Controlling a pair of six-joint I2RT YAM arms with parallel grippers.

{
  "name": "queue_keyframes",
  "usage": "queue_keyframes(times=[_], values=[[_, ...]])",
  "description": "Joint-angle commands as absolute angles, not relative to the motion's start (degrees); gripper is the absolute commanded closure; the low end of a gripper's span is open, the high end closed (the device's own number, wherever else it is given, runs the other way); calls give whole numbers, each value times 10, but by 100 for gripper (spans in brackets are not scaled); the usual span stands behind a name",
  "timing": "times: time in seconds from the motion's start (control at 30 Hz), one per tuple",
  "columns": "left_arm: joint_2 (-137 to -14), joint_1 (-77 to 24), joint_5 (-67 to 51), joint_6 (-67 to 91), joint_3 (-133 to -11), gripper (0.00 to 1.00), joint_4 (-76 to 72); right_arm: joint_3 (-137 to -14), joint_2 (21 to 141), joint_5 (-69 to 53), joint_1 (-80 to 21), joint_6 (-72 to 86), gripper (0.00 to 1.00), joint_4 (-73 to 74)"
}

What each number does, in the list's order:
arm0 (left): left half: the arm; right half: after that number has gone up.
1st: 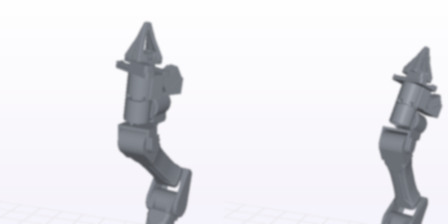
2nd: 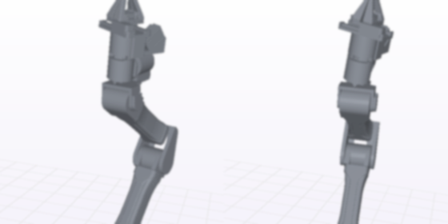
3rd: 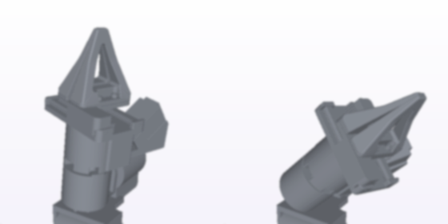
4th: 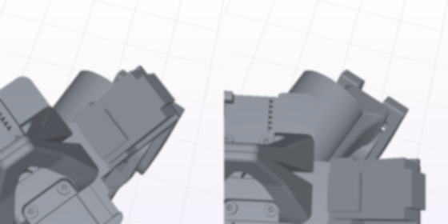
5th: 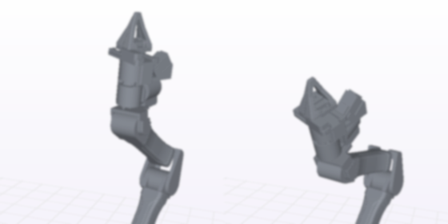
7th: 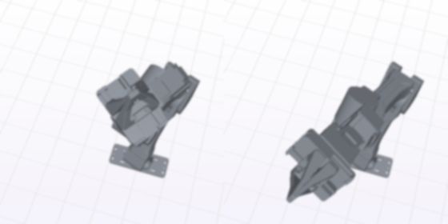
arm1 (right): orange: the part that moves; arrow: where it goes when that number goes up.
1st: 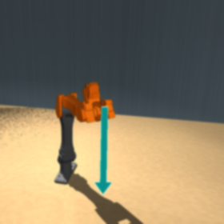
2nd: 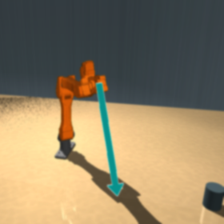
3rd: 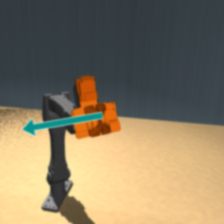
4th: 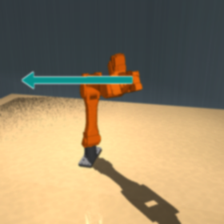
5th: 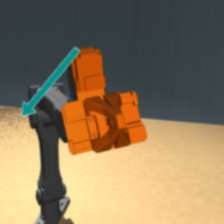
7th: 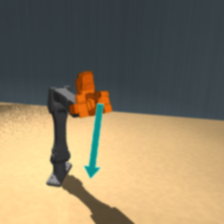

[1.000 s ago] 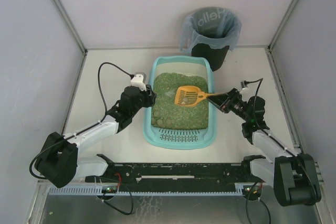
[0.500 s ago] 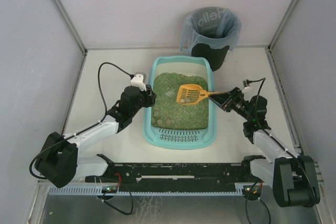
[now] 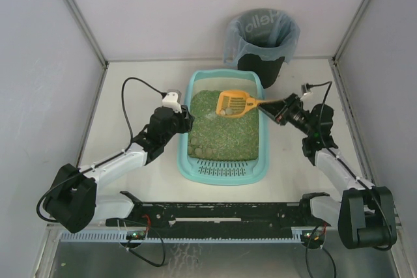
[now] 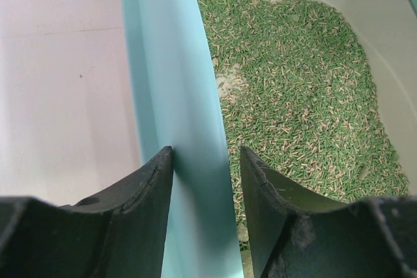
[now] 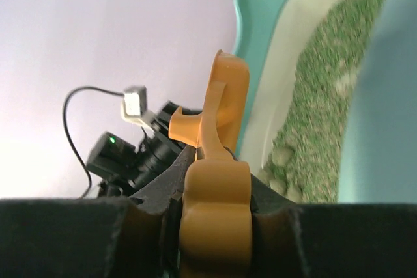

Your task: Clean the litter box

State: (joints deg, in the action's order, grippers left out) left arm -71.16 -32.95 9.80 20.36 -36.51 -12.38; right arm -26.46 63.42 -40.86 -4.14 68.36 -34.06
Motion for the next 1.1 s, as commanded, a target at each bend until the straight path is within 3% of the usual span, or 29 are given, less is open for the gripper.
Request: queue_keyframes(times=[0.0,0.4,0.7,1.07], values=[[-716,-338,73,210,-385,51,-138,-363,635,-376,-22,683,100,-309],[-713,-339,64,221,-382,50,-144,-603,731,-217,52,646,100,-208],[-711,-339,62,224,-381,50,-144,-795,824,-77,21,370,100,-82],[-714,-339,64,221,-385,50,-139,-1011,958,195,-155,-93,100,32]])
